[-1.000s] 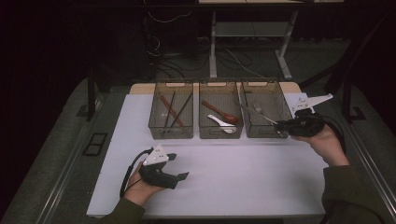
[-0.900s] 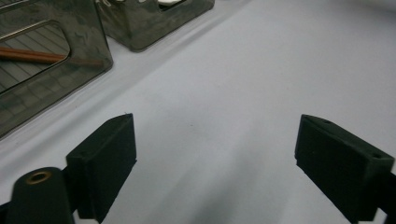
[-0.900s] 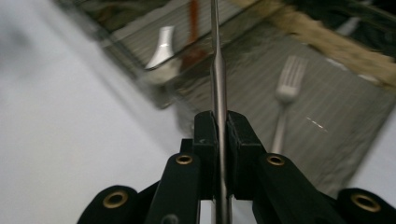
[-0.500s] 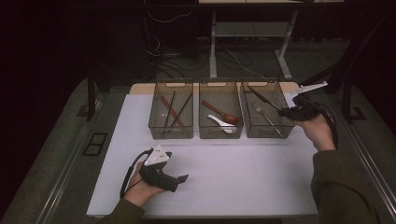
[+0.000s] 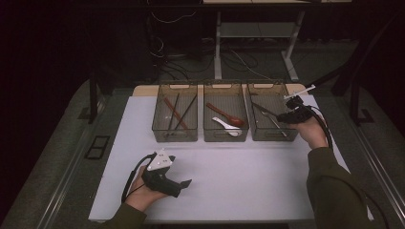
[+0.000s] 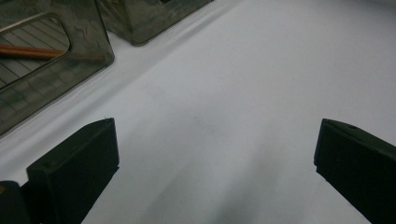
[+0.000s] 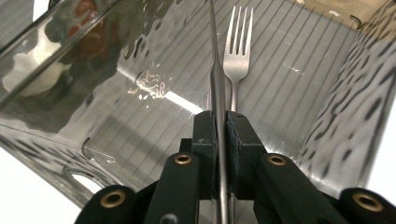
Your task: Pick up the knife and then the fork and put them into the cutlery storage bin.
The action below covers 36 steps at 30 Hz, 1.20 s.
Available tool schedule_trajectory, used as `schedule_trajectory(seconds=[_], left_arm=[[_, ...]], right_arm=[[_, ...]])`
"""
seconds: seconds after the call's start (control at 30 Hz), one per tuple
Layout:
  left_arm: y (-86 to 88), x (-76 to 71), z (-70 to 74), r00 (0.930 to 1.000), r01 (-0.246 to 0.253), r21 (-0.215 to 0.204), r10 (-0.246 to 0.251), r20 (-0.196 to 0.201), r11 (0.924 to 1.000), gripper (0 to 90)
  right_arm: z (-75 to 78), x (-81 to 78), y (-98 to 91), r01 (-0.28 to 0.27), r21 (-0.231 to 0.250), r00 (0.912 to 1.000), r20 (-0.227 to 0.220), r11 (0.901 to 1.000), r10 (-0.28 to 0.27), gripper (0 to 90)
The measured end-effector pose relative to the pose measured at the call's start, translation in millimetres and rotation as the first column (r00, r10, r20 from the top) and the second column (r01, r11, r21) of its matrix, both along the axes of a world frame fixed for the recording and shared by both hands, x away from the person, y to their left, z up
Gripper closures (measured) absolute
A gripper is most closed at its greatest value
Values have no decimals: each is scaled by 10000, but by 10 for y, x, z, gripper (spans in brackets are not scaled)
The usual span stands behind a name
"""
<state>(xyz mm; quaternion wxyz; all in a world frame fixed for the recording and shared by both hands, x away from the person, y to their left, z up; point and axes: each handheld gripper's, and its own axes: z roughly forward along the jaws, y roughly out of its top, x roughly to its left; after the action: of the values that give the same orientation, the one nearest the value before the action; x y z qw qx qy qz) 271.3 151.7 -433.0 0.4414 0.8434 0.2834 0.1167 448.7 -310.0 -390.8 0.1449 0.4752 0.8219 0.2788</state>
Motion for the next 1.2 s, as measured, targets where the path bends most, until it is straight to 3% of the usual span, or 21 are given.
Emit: schedule_trajectory(seconds=[0.33, 0.47, 0.63, 0.83, 1.03, 1.2], left_arm=[[33, 17, -12, 9999, -38, -130, 36, -104, 9999, 0], [51, 15, -21, 9998, -25, -273, 19, -215, 9996, 0], [41, -4, -32, 9998, 20, -239, -25, -215, 9997, 0], [49, -12, -46, 9999, 7, -295, -12, -173, 9996, 0], [50, -13, -55, 9999, -4, -229, 0, -155, 9997, 0], [66, -11, -45, 9999, -66, -311, 62, -118, 9995, 0]], right_arm=[[137, -119, -56, -128, 1127, 9967, 812, 9936, 37, 496], [202, -263, -80, -279, 1714, 9922, 1243, 9848, 64, 415], [274, -459, -47, -449, 1744, 9828, 1845, 9836, 121, 321], [267, -745, 5, -813, 2213, 9691, 2453, 9718, 253, 199], [161, -1029, 60, -1306, 2729, 9608, 2719, 9531, 538, 173], [63, -1213, 80, -1454, 2716, 9564, 2849, 9514, 648, 173]])
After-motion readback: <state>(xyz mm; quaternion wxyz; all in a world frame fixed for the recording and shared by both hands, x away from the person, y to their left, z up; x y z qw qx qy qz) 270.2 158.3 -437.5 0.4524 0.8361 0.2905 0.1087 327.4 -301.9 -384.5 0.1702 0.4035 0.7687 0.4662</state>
